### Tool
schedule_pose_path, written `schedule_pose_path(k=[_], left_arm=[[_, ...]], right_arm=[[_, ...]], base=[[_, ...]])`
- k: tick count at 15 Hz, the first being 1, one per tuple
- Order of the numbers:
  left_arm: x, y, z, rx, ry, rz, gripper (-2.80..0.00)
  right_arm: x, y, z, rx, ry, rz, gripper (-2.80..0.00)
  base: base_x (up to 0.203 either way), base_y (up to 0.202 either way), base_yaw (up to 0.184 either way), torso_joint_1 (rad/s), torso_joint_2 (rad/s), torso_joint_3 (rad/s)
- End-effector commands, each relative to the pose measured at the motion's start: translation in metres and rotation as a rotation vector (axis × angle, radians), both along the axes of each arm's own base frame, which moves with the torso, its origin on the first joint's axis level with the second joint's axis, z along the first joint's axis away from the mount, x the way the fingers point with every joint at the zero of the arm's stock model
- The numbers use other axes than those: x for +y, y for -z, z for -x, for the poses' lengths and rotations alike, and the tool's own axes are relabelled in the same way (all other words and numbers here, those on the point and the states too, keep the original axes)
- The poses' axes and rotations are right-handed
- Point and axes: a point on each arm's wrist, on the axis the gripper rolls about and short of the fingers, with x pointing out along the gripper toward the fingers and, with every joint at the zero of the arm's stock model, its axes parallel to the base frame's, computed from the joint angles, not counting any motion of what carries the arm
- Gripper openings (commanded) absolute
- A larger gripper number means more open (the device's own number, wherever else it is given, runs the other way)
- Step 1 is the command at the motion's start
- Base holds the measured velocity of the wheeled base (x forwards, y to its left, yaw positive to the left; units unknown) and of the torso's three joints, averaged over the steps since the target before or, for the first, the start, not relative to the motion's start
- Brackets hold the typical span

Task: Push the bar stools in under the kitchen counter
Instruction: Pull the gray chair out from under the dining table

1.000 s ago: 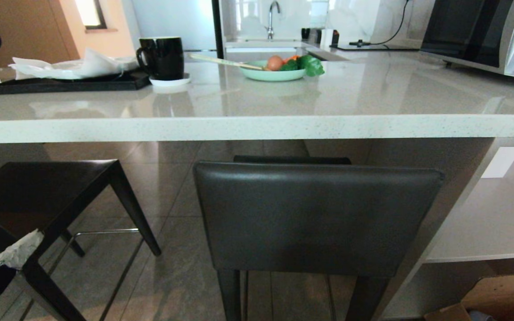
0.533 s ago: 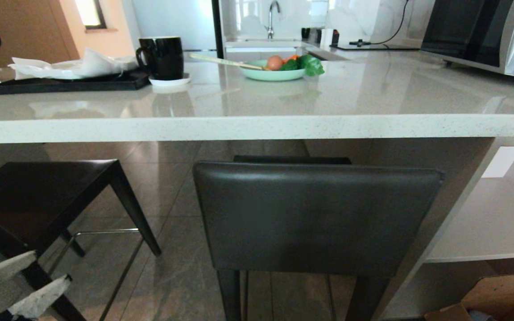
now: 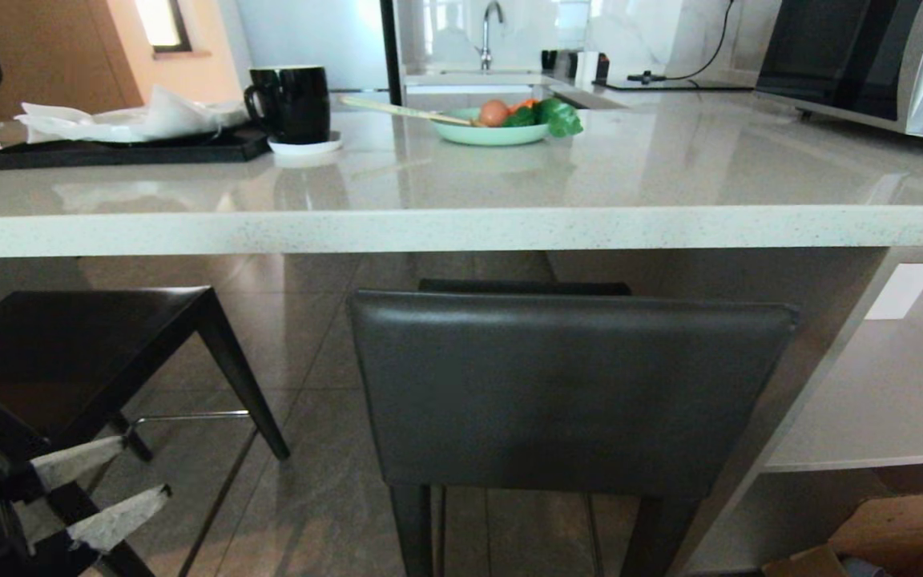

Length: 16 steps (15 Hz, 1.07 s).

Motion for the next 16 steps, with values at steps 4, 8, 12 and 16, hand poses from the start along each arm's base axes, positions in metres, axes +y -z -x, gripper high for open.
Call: schedule_pose_path(k=[4,8,12,16], left_arm=[[-0.023,0.006,-0.06,0.088,0.171,-0.006,0.0],[-0.037,0.031,-0.1,0.108,0.252,0.011,0.0],[-0.051,0.045,-0.129,-0.034,0.283,0.02,0.0],[-0.062,0.026,-0.143,-0.076,0.313,0.071,0.0]], right_arm=[[0.005,-0.001,-0.045,0.031,-0.243,-0.029,0.0],[0.019,0.012,-0.073,0.079,-0.392,-0.06,0.0],[0.019,0.028,-0.098,0.061,-0.445,-0.043,0.0],[0.031,0.035,-0.127,0.021,-0.54,-0.012,0.0]], base=[[0.0,0.0,0.0,0.0,0.0,0.0],[0.0,0.0,0.0,0.0,0.0,0.0],[0.0,0.0,0.0,0.0,0.0,0.0],[0.0,0.0,0.0,0.0,0.0,0.0]])
